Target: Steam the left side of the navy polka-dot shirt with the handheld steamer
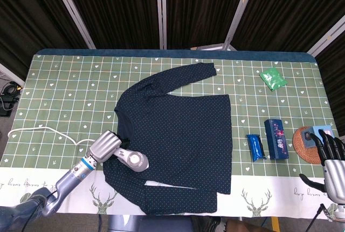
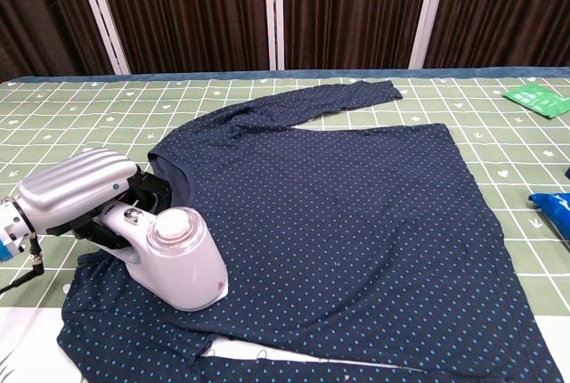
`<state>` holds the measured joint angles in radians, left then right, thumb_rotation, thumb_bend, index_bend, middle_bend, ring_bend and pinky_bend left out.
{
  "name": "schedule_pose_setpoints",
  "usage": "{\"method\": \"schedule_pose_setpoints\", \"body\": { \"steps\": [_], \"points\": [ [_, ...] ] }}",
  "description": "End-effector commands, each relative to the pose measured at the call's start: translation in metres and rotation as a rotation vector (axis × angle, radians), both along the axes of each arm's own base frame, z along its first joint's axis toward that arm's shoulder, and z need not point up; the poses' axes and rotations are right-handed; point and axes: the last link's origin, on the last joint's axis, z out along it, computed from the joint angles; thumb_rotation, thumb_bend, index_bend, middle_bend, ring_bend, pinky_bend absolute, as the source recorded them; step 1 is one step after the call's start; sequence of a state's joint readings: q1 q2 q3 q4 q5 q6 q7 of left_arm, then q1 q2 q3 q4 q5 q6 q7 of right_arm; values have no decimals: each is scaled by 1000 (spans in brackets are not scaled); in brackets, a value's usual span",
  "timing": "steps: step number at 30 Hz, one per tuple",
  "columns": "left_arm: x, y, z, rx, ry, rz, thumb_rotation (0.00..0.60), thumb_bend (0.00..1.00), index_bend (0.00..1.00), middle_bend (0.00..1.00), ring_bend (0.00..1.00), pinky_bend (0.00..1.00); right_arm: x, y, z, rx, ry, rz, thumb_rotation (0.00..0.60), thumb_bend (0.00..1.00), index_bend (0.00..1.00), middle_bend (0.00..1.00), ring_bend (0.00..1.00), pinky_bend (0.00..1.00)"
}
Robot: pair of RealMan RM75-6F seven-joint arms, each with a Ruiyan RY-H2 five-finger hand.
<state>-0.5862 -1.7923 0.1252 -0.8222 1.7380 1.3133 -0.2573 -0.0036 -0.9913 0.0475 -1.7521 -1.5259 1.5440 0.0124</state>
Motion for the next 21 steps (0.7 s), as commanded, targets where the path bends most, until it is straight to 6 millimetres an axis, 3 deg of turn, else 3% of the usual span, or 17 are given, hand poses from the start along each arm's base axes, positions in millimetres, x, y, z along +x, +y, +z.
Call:
{"method": "schedule_pose_setpoints", "body": {
  "steps": [1,14,21],
  "points": [
    [3,-5,-2,-14,-17,-10,600,523,969,878,791,1000,0,0,0,-1,-1,0,600,0,0,0,0,0],
    [18,-28,-15,-89,-43,-72,600,523,968,878,791,1000,0,1,1,-3,-4,3,600,0,0,0,0,0],
    [18,-28,-13,-87,-40,-78,600,522,969,878,791,1000,0,1,2,-5,-3,3,600,0,0,0,0,0]
  ]
}}
